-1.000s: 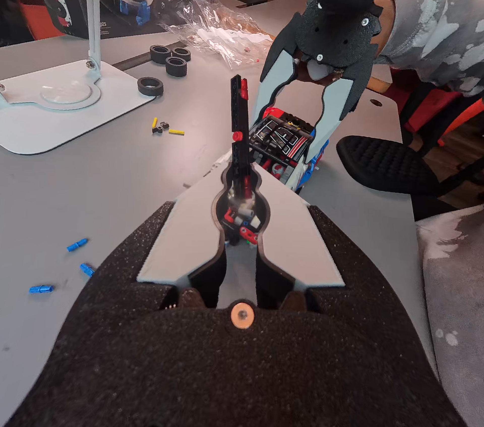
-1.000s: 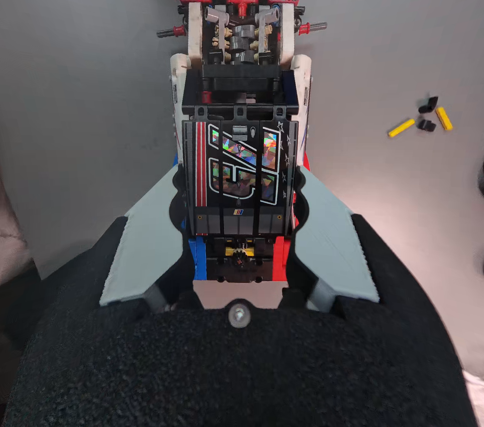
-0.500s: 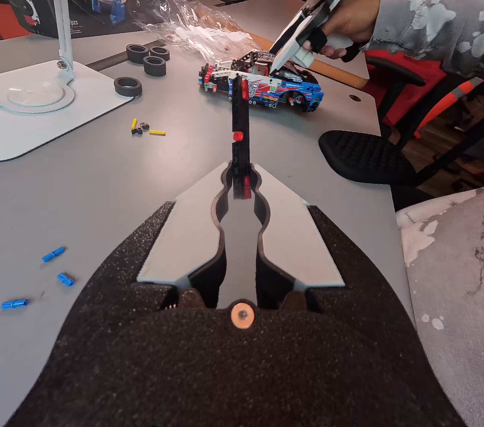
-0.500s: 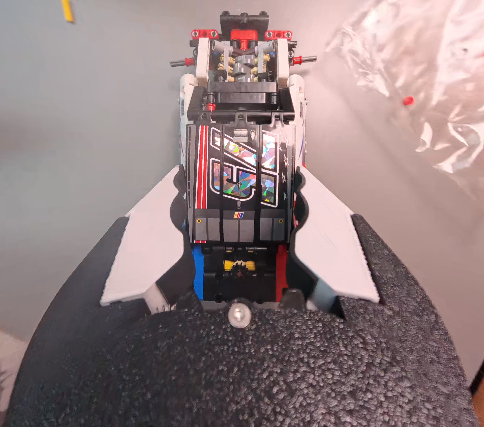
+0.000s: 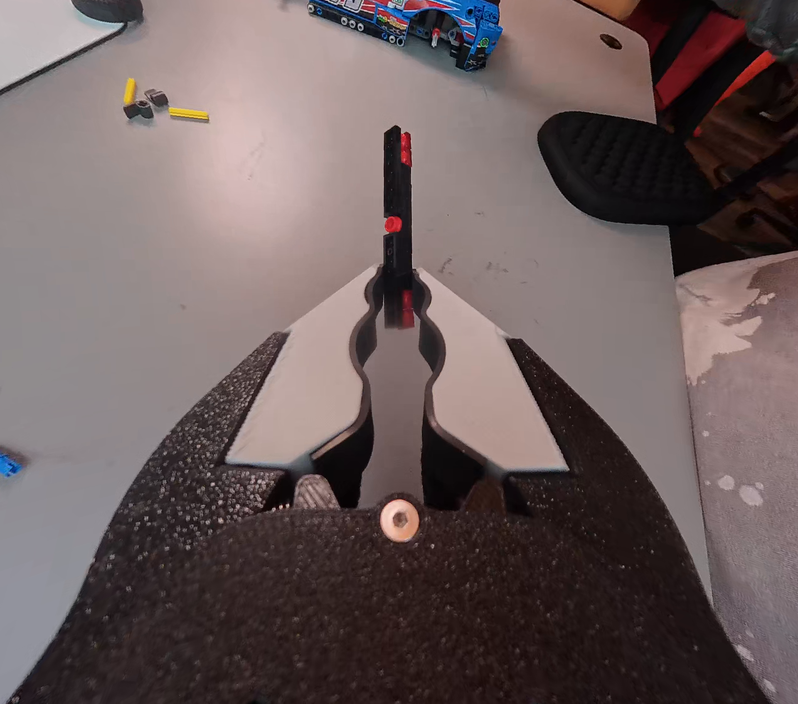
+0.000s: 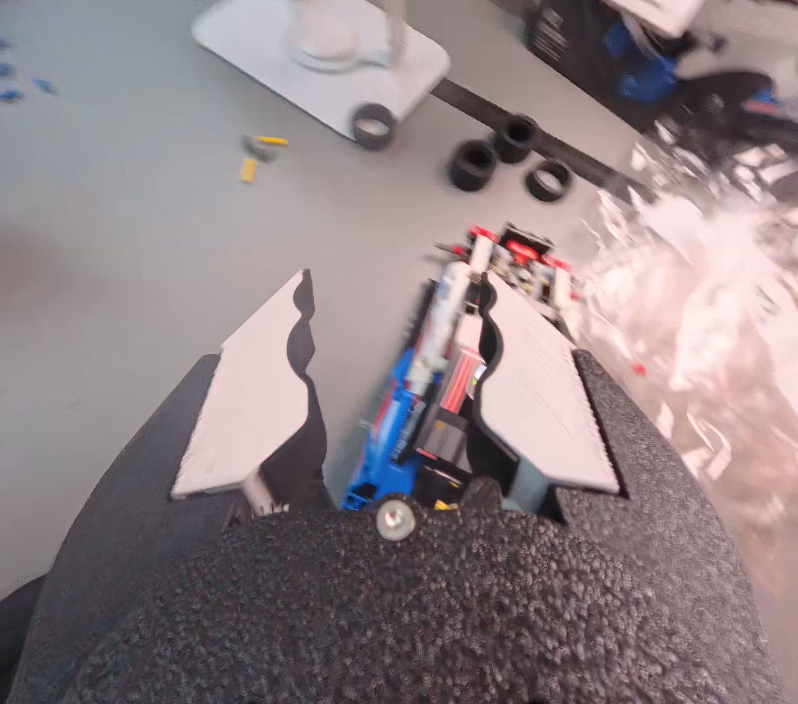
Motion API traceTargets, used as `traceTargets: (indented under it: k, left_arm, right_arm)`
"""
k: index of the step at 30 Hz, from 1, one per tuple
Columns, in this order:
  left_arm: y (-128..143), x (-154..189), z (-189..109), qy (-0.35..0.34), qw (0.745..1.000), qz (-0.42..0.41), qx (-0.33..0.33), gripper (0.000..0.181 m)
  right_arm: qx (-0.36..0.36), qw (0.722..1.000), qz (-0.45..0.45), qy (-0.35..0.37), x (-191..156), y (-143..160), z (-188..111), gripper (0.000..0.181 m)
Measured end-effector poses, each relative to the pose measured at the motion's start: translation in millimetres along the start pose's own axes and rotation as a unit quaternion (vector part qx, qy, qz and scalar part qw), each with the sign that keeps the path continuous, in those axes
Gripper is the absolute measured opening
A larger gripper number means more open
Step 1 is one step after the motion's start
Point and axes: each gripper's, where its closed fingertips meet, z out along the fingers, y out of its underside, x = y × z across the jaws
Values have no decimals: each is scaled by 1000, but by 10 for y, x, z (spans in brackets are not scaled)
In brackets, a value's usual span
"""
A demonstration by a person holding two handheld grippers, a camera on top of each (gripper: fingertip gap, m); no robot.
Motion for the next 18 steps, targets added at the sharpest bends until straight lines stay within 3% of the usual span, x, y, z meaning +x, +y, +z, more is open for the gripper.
traceTargets:
  k: [2,4,7,11,12,18]
  left_arm:
    - [3,-12,64,8,1000,2,-7,10]
    - [-3,8,131,36,999,5,-17,10]
    - [-96,37,200,90,995,-25,-17,11]
    - [-168,147,231,169,983,-64,-26,10]
    - [-182,139,240,178,981,-76,-25,10]
    - [-280,120,176,202,974,-100,7,11]
  right_arm:
    - [59,987,-53,-137,-726,-179,-79,60]
    - [96,956,-132,-242,-1397,-176,-157,53]
    - [119,919,-236,-293,-2032,-41,-34,46]
    - [165,904,-313,-239,-2221,-100,297,39]
    - [172,899,-322,-243,-2256,-95,309,25]
    - [182,891,-273,-314,-2303,15,210,12]
